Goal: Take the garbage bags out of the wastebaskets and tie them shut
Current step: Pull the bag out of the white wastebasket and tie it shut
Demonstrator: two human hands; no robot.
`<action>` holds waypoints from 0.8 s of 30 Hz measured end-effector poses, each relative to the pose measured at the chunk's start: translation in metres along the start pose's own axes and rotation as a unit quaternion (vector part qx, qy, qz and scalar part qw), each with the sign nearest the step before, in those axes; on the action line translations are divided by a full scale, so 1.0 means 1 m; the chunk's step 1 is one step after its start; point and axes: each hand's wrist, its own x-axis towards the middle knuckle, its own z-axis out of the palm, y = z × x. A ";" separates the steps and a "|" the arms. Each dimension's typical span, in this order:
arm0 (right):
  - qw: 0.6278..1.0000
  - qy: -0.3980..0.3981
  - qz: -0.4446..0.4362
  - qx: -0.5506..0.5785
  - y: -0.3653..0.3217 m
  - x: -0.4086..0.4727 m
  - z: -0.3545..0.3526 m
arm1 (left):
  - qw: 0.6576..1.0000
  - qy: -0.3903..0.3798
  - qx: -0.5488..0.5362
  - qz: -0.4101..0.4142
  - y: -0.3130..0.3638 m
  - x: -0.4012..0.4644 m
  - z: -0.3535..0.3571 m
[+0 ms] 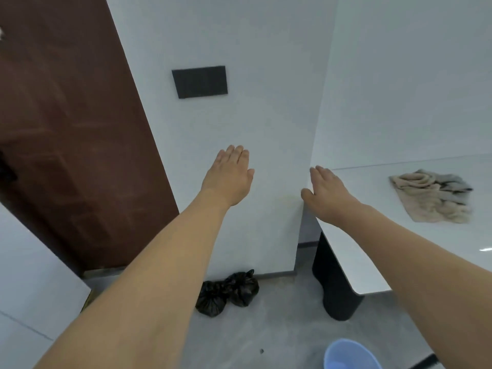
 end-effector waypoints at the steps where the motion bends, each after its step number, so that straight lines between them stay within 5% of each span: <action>1: 1.000 0.012 0.003 -0.007 0.003 -0.003 -0.009 | 1.000 0.004 -0.005 0.007 0.006 0.005 -0.008; 14: 0.988 0.026 0.149 -0.005 0.090 -0.089 -0.035 | 0.988 -0.033 -0.057 0.138 0.147 0.039 -0.003; 24: 0.935 0.082 0.343 -0.030 0.234 -0.309 -0.072 | 0.931 -0.060 -0.142 0.331 0.406 -0.041 0.011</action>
